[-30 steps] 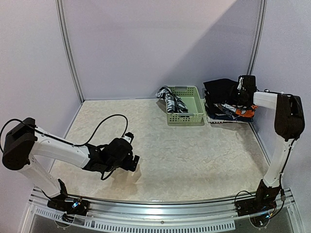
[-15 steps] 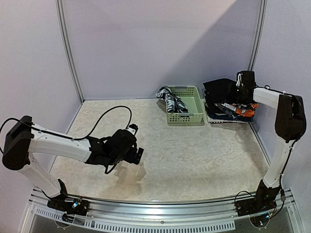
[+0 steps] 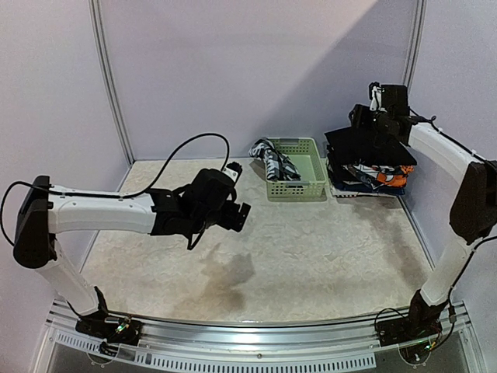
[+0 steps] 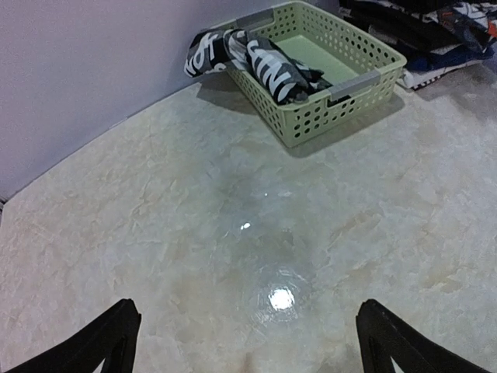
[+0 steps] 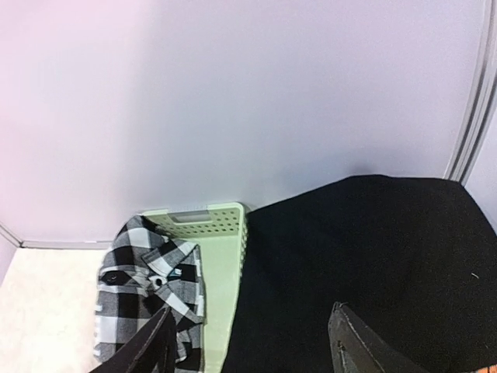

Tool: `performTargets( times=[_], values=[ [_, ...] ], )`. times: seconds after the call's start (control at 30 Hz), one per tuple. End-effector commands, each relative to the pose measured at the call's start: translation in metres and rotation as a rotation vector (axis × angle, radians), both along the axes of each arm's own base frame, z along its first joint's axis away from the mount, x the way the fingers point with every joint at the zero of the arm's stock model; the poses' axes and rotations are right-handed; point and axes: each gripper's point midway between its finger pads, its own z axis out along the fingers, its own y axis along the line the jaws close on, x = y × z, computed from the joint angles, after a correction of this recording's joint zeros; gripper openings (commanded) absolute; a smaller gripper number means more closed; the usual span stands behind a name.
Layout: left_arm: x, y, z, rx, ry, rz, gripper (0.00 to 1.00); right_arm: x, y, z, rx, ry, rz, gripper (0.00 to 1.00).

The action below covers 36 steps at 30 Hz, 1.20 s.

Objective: Fold and stack the mixed laundry pile
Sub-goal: Adjust the square-folded T-shirt at the corner of the board, then pick up the square-folded shirt.

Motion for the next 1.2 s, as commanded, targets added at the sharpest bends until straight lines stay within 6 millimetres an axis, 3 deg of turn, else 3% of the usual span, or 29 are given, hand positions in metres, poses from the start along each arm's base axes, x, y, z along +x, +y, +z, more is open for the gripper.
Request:
performTargets(
  times=[0.0,0.23,0.33,0.37,0.47,0.7,0.93,1.17],
  values=[
    [0.021,-0.005,0.014,0.033,-0.003,-0.021,1.00,-0.032,0.020,0.010,-0.021,0.001,0.050,0.70],
    [0.069,-0.036,0.032,-0.067,0.045,-0.102,0.96,-0.090,0.045,-0.009,-0.005,0.031,0.123,0.81],
    [0.092,-0.048,0.030,-0.066,0.083,-0.129,0.95,-0.116,0.051,-0.016,0.007,0.037,0.145,0.88],
    [0.101,-0.056,0.039,-0.080,0.080,-0.144,0.93,-0.125,0.051,-0.016,0.012,0.033,0.150,0.89],
    [0.123,-0.072,0.026,-0.054,0.123,-0.180,0.89,-0.146,0.048,-0.031,0.022,0.061,0.151,0.91],
    [0.161,-0.098,0.001,0.015,0.167,-0.236,0.81,-0.190,0.032,-0.043,0.066,0.060,0.139,0.92],
    [0.188,-0.103,-0.021,0.020,0.193,-0.240,0.74,-0.214,0.021,-0.047,0.070,0.054,0.121,0.93],
    [0.199,-0.112,-0.038,-0.010,0.202,-0.270,0.66,-0.222,0.020,-0.046,0.082,0.042,0.129,0.94]
  ],
)
